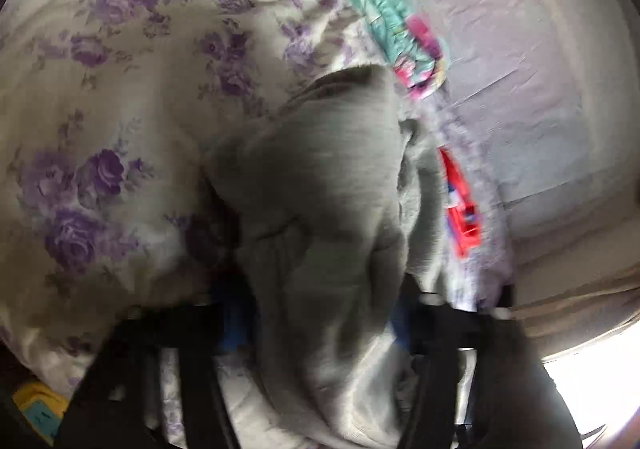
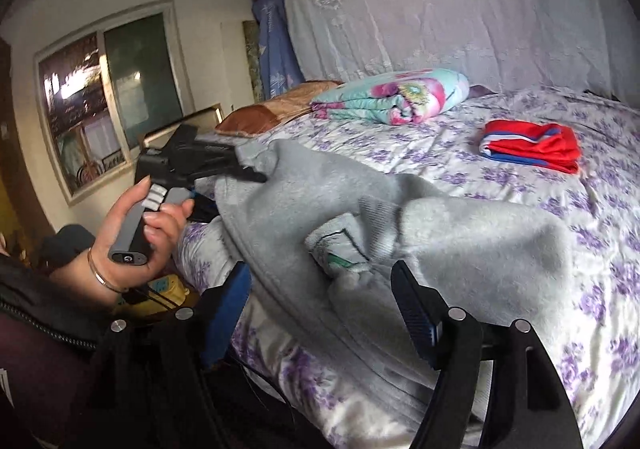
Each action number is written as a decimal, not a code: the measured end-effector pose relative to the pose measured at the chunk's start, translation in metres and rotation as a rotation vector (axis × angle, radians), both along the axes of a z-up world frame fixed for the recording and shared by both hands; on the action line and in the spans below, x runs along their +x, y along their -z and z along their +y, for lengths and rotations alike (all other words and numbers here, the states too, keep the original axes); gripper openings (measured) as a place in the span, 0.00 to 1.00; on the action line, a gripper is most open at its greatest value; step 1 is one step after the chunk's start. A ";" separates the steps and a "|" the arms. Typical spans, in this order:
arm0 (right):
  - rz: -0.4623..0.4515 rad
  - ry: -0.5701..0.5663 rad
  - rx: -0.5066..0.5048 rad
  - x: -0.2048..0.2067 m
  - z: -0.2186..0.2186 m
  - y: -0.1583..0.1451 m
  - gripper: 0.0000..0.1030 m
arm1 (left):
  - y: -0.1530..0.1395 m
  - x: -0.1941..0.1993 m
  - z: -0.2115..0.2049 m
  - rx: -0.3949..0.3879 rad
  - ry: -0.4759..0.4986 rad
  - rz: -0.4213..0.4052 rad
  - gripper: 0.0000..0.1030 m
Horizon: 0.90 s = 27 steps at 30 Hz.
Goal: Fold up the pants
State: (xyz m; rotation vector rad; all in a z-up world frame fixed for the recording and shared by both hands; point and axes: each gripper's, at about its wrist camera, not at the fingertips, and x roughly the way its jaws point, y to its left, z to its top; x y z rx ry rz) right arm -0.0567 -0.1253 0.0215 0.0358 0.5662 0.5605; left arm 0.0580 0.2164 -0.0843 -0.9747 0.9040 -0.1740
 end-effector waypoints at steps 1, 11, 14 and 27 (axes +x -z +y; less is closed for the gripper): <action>-0.004 0.013 0.009 -0.001 -0.005 0.000 0.71 | -0.004 -0.004 0.000 -0.007 -0.003 -0.023 0.24; -0.118 0.323 0.186 -0.020 -0.116 -0.032 0.71 | -0.151 -0.070 -0.211 0.773 0.387 -0.522 0.20; -0.129 0.420 0.209 -0.029 -0.153 -0.039 0.71 | -0.125 -0.105 -0.308 1.003 0.678 -0.581 0.27; 0.167 0.240 0.415 0.005 -0.166 -0.016 0.91 | -0.101 -0.121 -0.326 0.967 0.856 -0.507 0.69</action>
